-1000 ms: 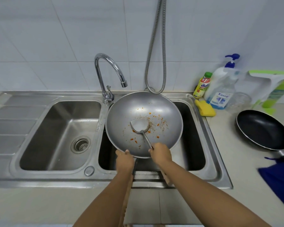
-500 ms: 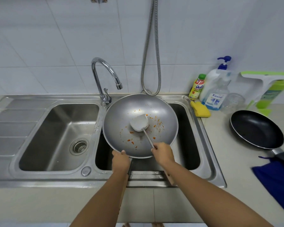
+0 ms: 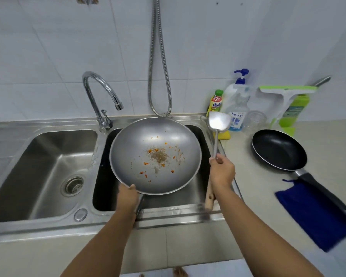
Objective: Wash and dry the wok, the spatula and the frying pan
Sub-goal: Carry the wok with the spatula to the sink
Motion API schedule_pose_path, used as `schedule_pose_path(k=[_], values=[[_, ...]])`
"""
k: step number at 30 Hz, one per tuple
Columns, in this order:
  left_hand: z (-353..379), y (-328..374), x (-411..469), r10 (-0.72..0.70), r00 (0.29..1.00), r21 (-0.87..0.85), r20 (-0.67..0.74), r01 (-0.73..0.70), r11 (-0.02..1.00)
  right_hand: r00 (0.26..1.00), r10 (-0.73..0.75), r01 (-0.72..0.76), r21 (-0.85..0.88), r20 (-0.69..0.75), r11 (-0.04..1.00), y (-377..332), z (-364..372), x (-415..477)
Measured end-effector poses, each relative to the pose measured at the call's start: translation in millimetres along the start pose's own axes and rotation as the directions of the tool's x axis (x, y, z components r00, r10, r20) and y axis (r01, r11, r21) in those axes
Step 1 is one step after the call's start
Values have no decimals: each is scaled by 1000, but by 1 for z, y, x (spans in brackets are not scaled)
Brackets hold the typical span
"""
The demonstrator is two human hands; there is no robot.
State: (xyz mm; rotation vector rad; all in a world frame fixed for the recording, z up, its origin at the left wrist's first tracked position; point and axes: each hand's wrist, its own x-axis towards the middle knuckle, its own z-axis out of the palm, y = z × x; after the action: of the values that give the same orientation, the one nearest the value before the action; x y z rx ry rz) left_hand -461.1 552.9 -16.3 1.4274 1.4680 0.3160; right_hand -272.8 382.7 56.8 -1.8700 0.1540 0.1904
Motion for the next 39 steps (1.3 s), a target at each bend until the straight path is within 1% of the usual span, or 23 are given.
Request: schedule_pose_path(k=[2,5,9,13,22,35,37,39], values=[[4,0,-2,32,999,12,1,-32,999,995,35,-32,35,-97,999,-1,-13,8],[10,0,1,43,999,80,23,-45,996,970,105,-88,83,-221,993,2,-31,22],[14,-4,11,49,998,147,46,-55,988,932,189,-148,152,-308,977,3,-52,38],[15,-5,13,49,998,153,50,-56,987,919,271,-227,176,-287,958,-2,-67,50],[16,-6,11,35,998,128,60,-43,991,915,351,-330,132,-200,935,-20,-71,65],[11,-5,8,30,996,157,80,-42,987,936,318,-298,142,-152,944,-29,-73,58],[11,-5,8,36,996,150,80,-48,987,948,276,-258,123,-161,958,-28,-70,50],[11,-4,6,35,996,139,82,-47,989,961,195,-184,73,-195,980,-20,-64,39]])
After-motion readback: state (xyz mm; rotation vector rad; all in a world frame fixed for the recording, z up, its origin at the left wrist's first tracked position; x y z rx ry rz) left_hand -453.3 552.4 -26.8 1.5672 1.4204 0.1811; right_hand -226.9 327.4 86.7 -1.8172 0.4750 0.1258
